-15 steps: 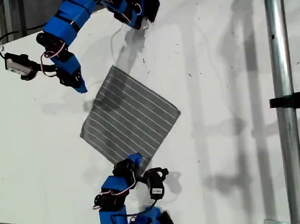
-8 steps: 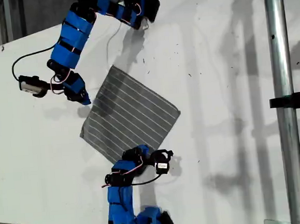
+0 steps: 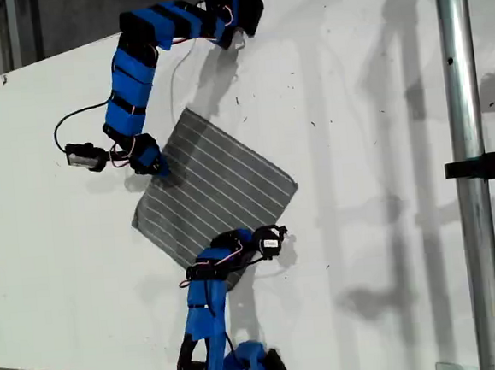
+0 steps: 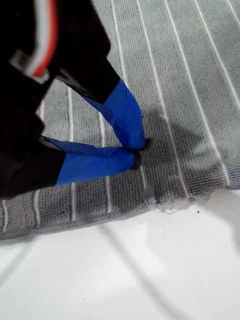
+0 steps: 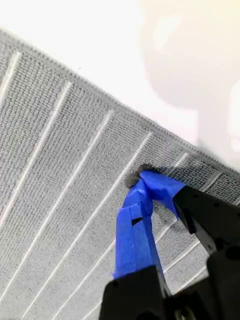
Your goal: Grasp corners of a towel and fold twice.
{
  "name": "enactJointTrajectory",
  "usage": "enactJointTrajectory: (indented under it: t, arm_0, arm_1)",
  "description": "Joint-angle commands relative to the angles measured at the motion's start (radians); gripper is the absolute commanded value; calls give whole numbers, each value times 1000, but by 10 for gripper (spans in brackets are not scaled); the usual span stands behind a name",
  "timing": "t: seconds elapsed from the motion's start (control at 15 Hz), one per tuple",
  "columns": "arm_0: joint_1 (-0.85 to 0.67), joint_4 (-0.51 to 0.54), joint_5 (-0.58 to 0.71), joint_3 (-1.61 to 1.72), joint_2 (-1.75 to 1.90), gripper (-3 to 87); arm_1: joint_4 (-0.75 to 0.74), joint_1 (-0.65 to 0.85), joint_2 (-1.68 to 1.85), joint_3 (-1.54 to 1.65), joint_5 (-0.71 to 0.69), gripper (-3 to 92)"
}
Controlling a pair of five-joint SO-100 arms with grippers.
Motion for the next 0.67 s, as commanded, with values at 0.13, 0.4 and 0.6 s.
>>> enactJointTrajectory:
  t: [0.13, 0.4, 0.6]
  arm_0:
    - [-6, -41, -29, -51, -20, -29]
    - [28, -17, -38, -55, -28, -29]
    - [74, 14, -67, -3, 14, -29]
  arm_1:
    - [34, -26, -43, -63, 46, -3]
    - [91, -61, -69, -61, 63, -3]
    - [189, -92, 0, 3, 67, -3]
